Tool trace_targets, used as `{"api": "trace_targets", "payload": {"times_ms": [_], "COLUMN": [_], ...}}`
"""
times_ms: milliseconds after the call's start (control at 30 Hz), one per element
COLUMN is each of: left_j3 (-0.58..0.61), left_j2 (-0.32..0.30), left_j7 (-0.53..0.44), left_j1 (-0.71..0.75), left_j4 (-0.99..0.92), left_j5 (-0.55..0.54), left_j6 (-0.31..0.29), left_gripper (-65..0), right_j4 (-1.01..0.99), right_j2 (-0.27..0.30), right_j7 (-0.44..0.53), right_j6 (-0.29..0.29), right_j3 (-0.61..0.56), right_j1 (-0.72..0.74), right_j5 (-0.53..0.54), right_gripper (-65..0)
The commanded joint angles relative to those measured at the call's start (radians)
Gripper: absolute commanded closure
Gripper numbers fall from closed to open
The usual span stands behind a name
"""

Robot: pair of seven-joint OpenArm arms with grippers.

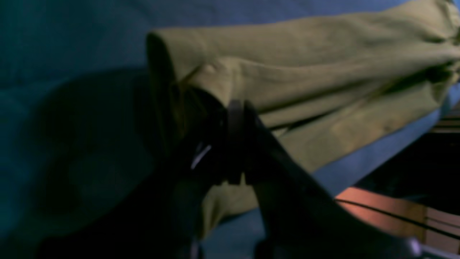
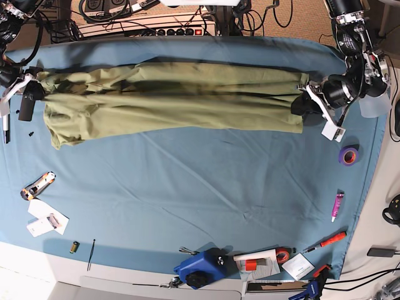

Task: Layout the t-shirt on the table in an organized manner, then fold the t-shirt properly
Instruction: 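Hold both ends of the shirt strip and pull them apart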

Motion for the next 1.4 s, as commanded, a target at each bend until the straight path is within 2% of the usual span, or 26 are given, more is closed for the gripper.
{"api": "trace_targets", "payload": {"times_ms": [0, 233, 333, 400, 433, 500, 767, 900, 1033, 1133, 1267, 1367], "left_j3": [-0.007, -0.007, -0.007, -0.007, -0.007, -0.006, 0.000, 0.052, 0.087, 0.087, 0.087, 0.087], "left_j2": [-0.011, -0.011, -0.011, -0.011, -0.011, -0.011, -0.005, -0.006, -0.005, -0.005, 0.000, 0.000], "left_j7": [-0.015, -0.017, -0.019, -0.018, -0.019, -0.020, -0.068, -0.139, -0.184, -0.185, -0.180, -0.180], "left_j1": [-0.008, -0.008, -0.008, -0.008, -0.005, -0.002, 0.051, 0.090, 0.094, 0.094, 0.097, 0.105], "left_j4": [0.018, 0.018, 0.018, 0.018, 0.018, 0.018, 0.018, 0.017, 0.017, 0.017, 0.017, 0.017], "left_j5": [0.000, -0.004, -0.004, -0.004, -0.004, -0.005, 0.000, 0.068, 0.131, 0.134, 0.161, 0.160], "left_j6": [-0.001, -0.001, 0.000, 0.004, 0.007, 0.007, 0.011, 0.084, 0.119, 0.119, 0.079, 0.079], "left_gripper": [0.0, 0.0, -17.0, -24.9, -26.4, -26.5, -26.5, -26.5, -26.5, -26.5, -26.5, -33.1], "right_j4": [0.017, 0.017, 0.017, 0.017, 0.017, 0.017, 0.017, 0.017, 0.017, 0.017, 0.017, 0.017], "right_j2": [0.024, -0.059, -0.080, -0.083, -0.082, -0.082, -0.082, -0.082, -0.082, -0.082, -0.082, -0.082], "right_j7": [0.018, 0.018, 0.018, 0.018, 0.018, 0.018, 0.018, 0.018, 0.018, 0.018, 0.018, 0.018], "right_j6": [0.001, 0.001, 0.001, 0.001, 0.001, 0.001, 0.001, 0.001, 0.001, 0.001, 0.001, 0.001], "right_j3": [0.010, 0.008, 0.006, 0.006, 0.006, 0.007, 0.007, 0.007, 0.007, 0.007, 0.007, 0.007], "right_j1": [0.004, 0.004, 0.004, 0.004, 0.004, 0.004, 0.004, 0.004, 0.004, 0.004, 0.004, 0.004], "right_j5": [0.000, 0.004, 0.003, 0.004, 0.003, 0.004, 0.003, 0.003, 0.003, 0.003, 0.003, 0.003], "right_gripper": [0.0, 0.0, -0.9, -10.7, -14.3, -17.3, -17.3, -17.3, -17.3, -17.3, -17.3, -17.3]}}
